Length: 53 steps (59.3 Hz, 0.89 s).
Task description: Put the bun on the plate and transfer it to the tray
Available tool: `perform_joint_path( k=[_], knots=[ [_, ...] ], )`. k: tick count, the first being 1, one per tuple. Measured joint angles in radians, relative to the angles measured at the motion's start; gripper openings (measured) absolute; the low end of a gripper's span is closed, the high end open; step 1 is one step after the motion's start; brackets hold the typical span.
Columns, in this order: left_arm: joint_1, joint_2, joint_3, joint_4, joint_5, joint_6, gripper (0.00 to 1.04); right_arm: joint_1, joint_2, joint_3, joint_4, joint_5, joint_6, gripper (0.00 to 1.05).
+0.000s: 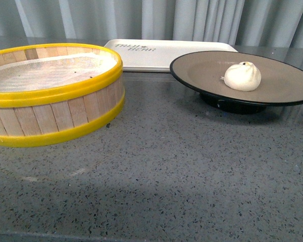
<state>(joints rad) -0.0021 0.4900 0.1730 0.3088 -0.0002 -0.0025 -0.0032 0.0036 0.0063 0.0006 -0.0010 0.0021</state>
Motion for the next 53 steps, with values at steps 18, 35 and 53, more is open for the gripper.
perform_joint_path(
  k=[18, 35, 53],
  knots=[
    [0.0, -0.1, -0.075, -0.017, 0.0, 0.0, 0.04, 0.0, 0.0, 0.0, 0.0, 0.0, 0.0, 0.96],
    [0.0, -0.186, -0.116, -0.063, 0.0, 0.0, 0.04, 0.0, 0.0, 0.0, 0.0, 0.0, 0.0, 0.96],
    [0.0, -0.287, -0.147, -0.102, 0.0, 0.0, 0.04, 0.0, 0.0, 0.0, 0.0, 0.0, 0.0, 0.96]
  ],
)
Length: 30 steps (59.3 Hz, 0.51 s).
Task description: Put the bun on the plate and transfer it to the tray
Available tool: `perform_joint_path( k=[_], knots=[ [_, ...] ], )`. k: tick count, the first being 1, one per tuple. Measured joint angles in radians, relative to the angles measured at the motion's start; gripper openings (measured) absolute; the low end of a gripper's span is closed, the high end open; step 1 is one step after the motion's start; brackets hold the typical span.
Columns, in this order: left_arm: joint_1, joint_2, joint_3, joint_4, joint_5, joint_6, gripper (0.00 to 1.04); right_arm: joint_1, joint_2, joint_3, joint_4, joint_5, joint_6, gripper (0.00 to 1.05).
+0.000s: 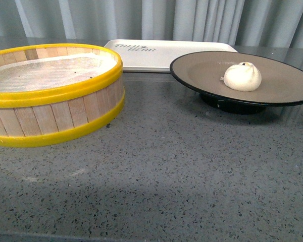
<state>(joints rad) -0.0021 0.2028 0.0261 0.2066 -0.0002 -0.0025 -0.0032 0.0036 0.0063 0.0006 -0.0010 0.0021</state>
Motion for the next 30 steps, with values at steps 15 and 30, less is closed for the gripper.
perform_joint_path(
  k=[15, 30],
  knots=[
    [0.0, -0.167, 0.0, -0.197, 0.0, 0.0, 0.04, 0.0, 0.0, 0.0, 0.0, 0.0, 0.0, 0.96],
    [0.0, -0.198, 0.0, -0.206, 0.0, 0.0, 0.04, 0.0, 0.0, 0.0, 0.0, 0.0, 0.0, 0.96]
  ],
)
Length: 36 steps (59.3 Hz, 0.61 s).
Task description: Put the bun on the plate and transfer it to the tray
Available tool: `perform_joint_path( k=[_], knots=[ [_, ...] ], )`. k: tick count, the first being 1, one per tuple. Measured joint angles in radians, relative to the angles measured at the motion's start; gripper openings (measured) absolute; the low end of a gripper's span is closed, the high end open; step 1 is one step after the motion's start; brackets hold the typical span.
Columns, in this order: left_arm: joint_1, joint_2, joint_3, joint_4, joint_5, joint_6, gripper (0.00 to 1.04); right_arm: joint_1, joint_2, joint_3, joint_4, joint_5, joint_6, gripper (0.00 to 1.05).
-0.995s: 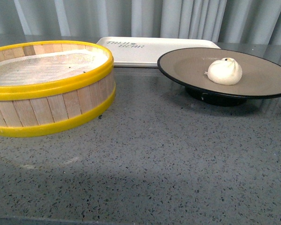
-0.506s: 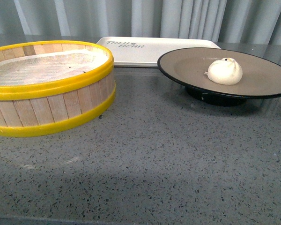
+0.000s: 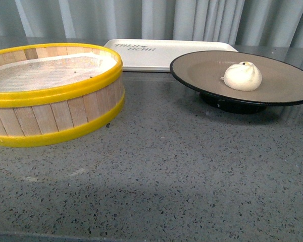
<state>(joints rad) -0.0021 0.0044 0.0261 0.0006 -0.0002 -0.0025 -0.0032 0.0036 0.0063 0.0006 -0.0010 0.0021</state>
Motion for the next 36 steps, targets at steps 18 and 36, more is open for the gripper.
perform_joint_path(
  k=[18, 36],
  knots=[
    [0.0, 0.0, 0.0, 0.0, 0.0, 0.0, 0.48, 0.0, 0.0, 0.0, 0.0, 0.0, 0.0, 0.96],
    [0.0, 0.0, 0.0, 0.0, 0.0, 0.0, 0.98, 0.0, 0.0, 0.0, 0.0, 0.0, 0.0, 0.96]
  ],
)
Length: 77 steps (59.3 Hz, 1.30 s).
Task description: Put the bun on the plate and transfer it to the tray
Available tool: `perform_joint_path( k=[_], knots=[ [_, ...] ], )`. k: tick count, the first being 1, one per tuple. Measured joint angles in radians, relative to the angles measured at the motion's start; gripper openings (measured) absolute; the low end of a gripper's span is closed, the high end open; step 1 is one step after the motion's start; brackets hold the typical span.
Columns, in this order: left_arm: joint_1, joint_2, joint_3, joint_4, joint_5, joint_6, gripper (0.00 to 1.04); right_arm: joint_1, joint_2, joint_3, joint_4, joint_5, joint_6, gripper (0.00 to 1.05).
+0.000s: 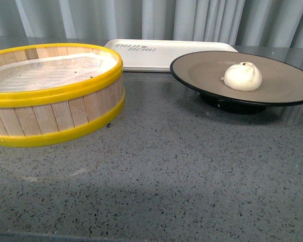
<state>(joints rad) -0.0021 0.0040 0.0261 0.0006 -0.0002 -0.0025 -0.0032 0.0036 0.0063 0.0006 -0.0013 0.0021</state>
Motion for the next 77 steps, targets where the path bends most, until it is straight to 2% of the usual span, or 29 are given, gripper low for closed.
perform_joint_path(
  k=[1, 2, 4, 6, 7, 9, 15, 17, 23, 27, 35, 51, 60, 77],
  knots=[
    [0.0, 0.0, 0.0, 0.0, 0.0, 0.0, 0.98, 0.002, 0.002, 0.0, -0.002, 0.008, 0.0, 0.96],
    [0.0, 0.0, 0.0, 0.0, 0.0, 0.0, 0.98, 0.021, 0.016, 0.008, -0.026, 0.065, -0.013, 0.96],
    [0.0, 0.0, 0.0, 0.0, 0.0, 0.0, 0.98, 0.078, 0.1, 0.056, -0.101, 0.287, -0.053, 0.96],
    [0.0, 0.0, 0.0, 0.0, -0.004, 0.0, 0.98, 0.087, 0.192, 0.085, -0.082, 0.423, -0.085, 0.96],
    [0.0, 0.0, 0.0, 0.0, -0.002, 0.0, 0.98, 0.069, 0.254, 0.103, -0.043, 0.473, -0.101, 0.96],
    [0.0, 0.0, 0.0, 0.0, 0.001, 0.0, 0.98, 0.027, 0.331, 0.126, 0.021, 0.488, -0.126, 0.96],
    [0.0, 0.0, 0.0, 0.0, -0.001, 0.0, 0.98, -0.154, 0.561, 0.226, 0.246, 0.316, -0.107, 0.96],
    [0.0, 0.0, 0.0, 0.0, -0.001, 0.0, 0.98, -0.219, 0.657, 0.28, 0.316, 0.229, -0.07, 0.96],
    [0.0, 0.0, 0.0, 0.0, -0.001, 0.0, 0.98, -0.318, 0.867, 0.403, 0.396, 0.081, 0.062, 0.96],
    [0.0, 0.0, 0.0, 0.0, 0.0, 0.0, 0.98, -0.351, 1.059, 0.517, 0.411, -0.019, 0.222, 0.96],
    [0.0, 0.0, 0.0, 0.0, 0.0, 0.0, 0.98, -0.323, 1.287, 0.662, 0.407, -0.14, 0.468, 0.96],
    [0.0, 0.0, 0.0, 0.0, 0.0, 0.0, 0.98, -0.175, 1.495, 0.779, 0.393, -0.306, 0.888, 0.96],
    [0.0, 0.0, 0.0, 0.0, 0.0, 0.0, 0.98, -0.123, 1.524, 0.779, 0.394, -0.342, 0.996, 0.96],
    [0.0, 0.0, 0.0, 0.0, 0.0, 0.0, 0.98, -0.071, 1.547, 0.778, 0.409, -0.406, 1.109, 0.96]
  ],
)
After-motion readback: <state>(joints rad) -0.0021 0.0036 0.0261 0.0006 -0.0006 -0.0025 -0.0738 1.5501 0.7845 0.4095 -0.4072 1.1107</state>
